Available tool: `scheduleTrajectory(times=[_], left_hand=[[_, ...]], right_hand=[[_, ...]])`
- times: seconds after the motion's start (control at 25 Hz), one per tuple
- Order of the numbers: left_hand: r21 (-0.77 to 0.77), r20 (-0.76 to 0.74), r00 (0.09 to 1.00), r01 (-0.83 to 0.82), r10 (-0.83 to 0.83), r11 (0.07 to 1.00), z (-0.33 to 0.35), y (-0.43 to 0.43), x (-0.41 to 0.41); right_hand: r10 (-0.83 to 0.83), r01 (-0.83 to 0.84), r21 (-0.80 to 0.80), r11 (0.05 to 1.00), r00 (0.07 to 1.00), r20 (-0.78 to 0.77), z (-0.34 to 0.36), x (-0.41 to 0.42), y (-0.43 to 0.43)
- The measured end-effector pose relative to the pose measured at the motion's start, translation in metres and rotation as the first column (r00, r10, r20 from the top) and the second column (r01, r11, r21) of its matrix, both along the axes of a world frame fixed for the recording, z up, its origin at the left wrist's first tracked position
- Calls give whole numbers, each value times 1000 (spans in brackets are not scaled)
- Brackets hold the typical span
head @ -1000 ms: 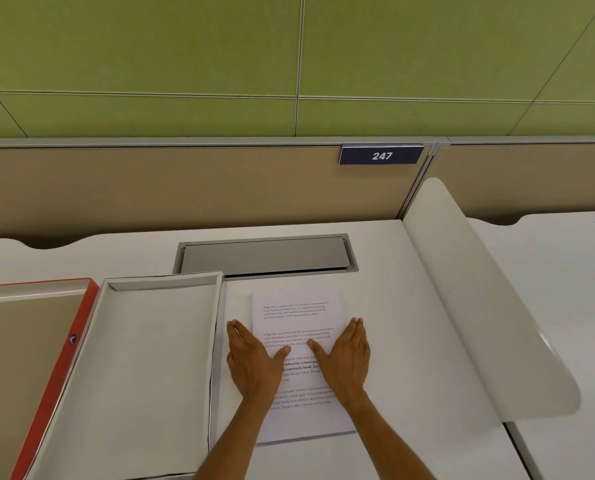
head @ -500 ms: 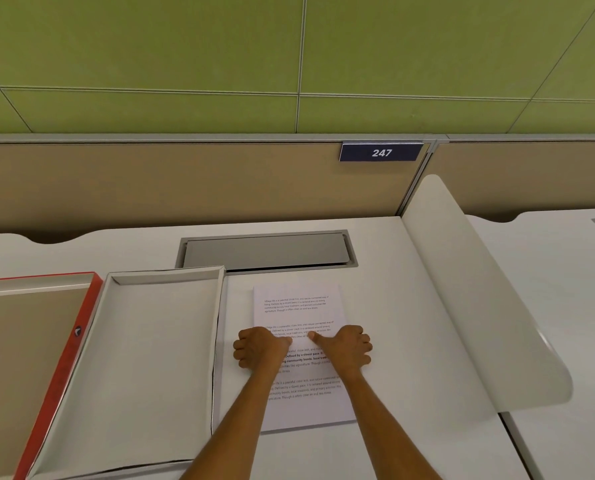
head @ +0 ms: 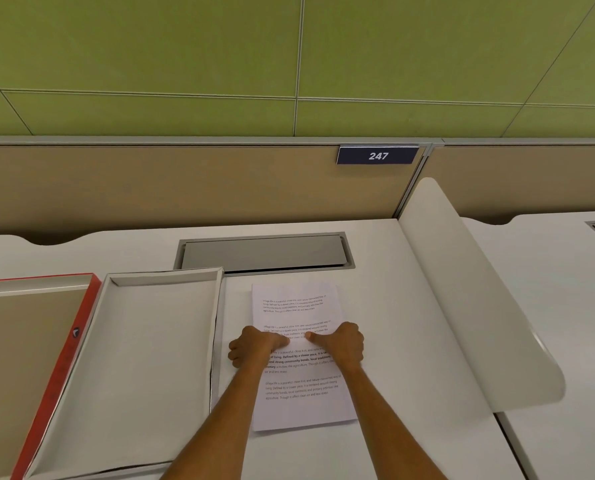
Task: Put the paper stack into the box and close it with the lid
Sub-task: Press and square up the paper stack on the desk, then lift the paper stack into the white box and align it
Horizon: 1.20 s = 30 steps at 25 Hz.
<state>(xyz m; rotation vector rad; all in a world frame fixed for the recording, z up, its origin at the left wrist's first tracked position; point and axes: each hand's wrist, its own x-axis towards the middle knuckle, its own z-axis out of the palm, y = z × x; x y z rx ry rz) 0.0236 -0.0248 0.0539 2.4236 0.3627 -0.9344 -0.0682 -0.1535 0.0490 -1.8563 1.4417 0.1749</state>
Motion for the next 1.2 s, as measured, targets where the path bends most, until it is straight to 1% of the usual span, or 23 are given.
scheduleTrajectory(times=[0.08, 0.16, 0.24, 0.36, 0.48, 0.6, 0.72, 0.8, 0.88, 0.96, 1.0, 1.12, 1.2], left_hand=[[-1, 28, 1000, -5, 5, 1000, 1, 2, -3], [-45, 80, 997, 21, -17, 999, -2, 3, -7], [-115, 129, 991, 38, -23, 993, -5, 6, -9], [-166, 148, 989, 21, 4, 986, -5, 9, -9], [-216, 174, 984, 4, 34, 976, -8, 7, -15], [-243, 221, 973, -9, 64, 970, -9, 7, -24], [-244, 251, 966, -6, 69, 970, -6, 9, -28], [-298, 259, 961, -20, 101, 954, -1, 13, -27], [-389, 271, 947, -56, 173, 919, 6, 16, -26], [-503, 275, 925, -94, 262, 859, 17, 17, -29], [-573, 271, 913, -102, 306, 813, 23, 16, -32], [-725, 293, 876, -58, 383, 686, 39, 14, -42], [-784, 313, 850, -22, 425, 621, 44, 12, -49]], right_hand=[[-34, 33, 27, 999, 999, 28, 1, -1, -1], [-61, 59, 59, 997, 997, 39, 0, -2, -3], [-57, 47, 121, 992, 995, 84, -1, -4, -9], [-38, 11, 185, 983, 989, 145, -2, -9, -15], [35, -55, 114, 992, 985, 169, -5, -11, -6], [33, -38, 38, 999, 990, 137, -4, -11, 5], [61, -61, -8, 998, 990, 128, 1, -11, 8], [72, -66, -45, 997, 986, 152, 7, -14, 11], [52, -35, -81, 996, 974, 222, 16, -18, 11], [8, 34, -109, 993, 934, 358, 27, -24, 9], [-21, 79, -111, 991, 896, 444, 34, -28, 7], [-87, 185, -73, 980, 727, 681, 48, -37, 8], [-111, 216, -33, 976, 619, 778, 51, -42, 10]])
